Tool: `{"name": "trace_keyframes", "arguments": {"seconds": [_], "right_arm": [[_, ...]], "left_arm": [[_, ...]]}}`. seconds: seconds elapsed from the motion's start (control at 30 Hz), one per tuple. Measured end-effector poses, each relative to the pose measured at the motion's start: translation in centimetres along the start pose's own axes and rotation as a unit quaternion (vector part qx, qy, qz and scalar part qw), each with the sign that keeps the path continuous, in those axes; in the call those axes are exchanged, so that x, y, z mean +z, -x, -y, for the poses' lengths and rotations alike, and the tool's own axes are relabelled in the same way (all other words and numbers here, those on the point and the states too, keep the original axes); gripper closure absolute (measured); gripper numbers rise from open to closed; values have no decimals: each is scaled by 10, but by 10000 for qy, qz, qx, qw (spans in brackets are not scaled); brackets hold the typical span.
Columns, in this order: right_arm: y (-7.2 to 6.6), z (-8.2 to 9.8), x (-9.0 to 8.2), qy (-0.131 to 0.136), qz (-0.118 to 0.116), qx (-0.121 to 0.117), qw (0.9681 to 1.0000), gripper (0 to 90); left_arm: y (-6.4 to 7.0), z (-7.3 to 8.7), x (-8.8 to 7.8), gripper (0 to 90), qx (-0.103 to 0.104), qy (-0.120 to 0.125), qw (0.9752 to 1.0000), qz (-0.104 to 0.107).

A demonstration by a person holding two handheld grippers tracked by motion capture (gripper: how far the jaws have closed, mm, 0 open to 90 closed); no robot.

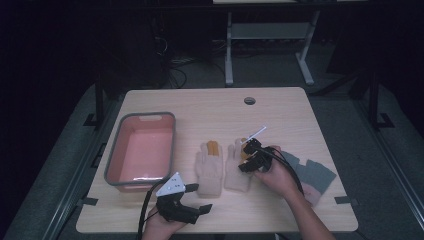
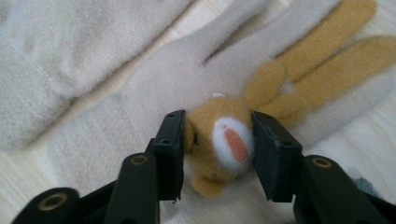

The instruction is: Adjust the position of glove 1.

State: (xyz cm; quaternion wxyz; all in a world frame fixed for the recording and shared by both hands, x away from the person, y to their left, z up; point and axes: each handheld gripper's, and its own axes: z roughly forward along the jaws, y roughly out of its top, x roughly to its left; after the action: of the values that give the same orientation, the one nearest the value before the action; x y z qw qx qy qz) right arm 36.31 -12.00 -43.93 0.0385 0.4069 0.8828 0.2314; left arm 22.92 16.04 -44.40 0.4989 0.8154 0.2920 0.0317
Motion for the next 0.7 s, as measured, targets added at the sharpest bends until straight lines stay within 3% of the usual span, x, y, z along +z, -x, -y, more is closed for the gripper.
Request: {"name": "trace_keyframes", "arguments": {"seconds": [0.37,0.53,0.7], "right_arm": [[-3,1,-12,121,-85,9,9999,622],[-6,1,-18,125,-52,-64,9999,625],[-13,-4,-35,284,-69,-259,9992,628]], "left_arm": [[1,0,-3,163,-46,66,10000,-44],[1,0,-5,163,-57,70,9999,-55],[1,0,-6,163,-85,141,9998,-66]]}}
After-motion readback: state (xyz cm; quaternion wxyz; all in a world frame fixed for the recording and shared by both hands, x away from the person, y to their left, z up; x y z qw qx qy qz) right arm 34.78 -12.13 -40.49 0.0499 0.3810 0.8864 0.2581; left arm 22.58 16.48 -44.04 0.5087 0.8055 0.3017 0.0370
